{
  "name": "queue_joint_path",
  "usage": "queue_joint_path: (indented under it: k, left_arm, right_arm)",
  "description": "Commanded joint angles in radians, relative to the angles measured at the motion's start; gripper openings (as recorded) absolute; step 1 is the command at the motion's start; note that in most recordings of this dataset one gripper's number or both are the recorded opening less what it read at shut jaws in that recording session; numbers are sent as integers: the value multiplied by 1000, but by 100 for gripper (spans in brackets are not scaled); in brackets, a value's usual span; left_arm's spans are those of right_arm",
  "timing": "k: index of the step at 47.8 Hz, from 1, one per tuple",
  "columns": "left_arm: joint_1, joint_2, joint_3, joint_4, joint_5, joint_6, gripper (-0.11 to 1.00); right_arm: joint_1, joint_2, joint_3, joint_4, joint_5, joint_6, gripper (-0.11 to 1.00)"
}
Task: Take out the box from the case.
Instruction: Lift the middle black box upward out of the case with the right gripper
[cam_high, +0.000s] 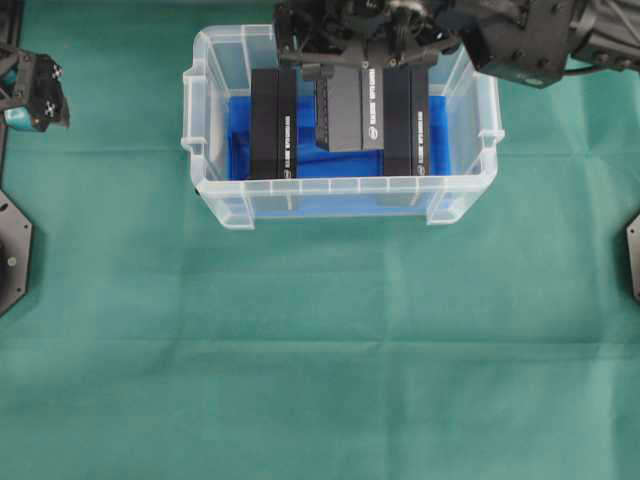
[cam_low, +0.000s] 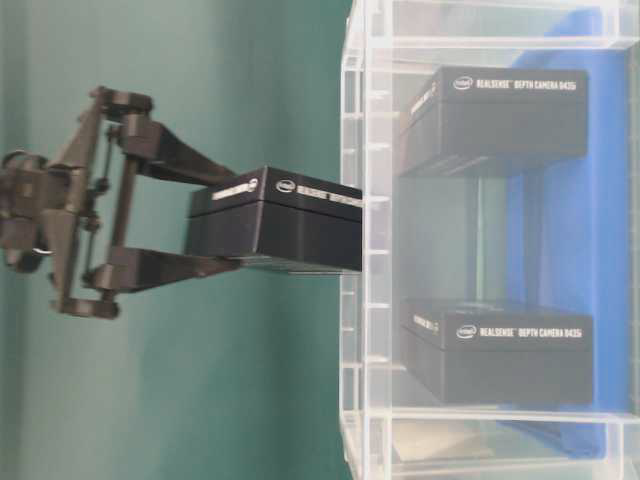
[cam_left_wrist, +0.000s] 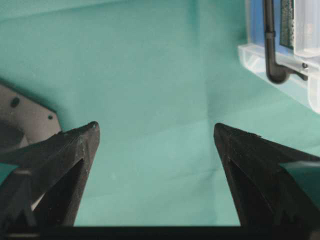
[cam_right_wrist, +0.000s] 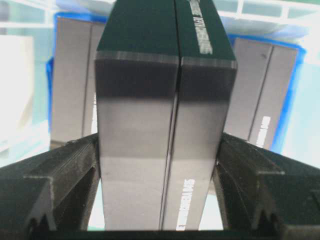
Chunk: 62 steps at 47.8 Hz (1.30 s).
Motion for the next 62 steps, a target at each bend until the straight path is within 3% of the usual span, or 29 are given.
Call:
queue_joint_path:
  k: [1, 14, 62]
  left_arm:
    - [3, -3, -11, 5, -3, 0, 95]
    - [3, -2, -11, 5, -3, 0, 95]
    - [3, 2, -9, 3, -3, 0, 95]
  right_arm:
    - [8, -51, -64, -23, 29, -8, 68]
    - [15, -51, -118, -43, 72, -21, 68]
    - [17, -51, -118, -54, 69, -21, 68]
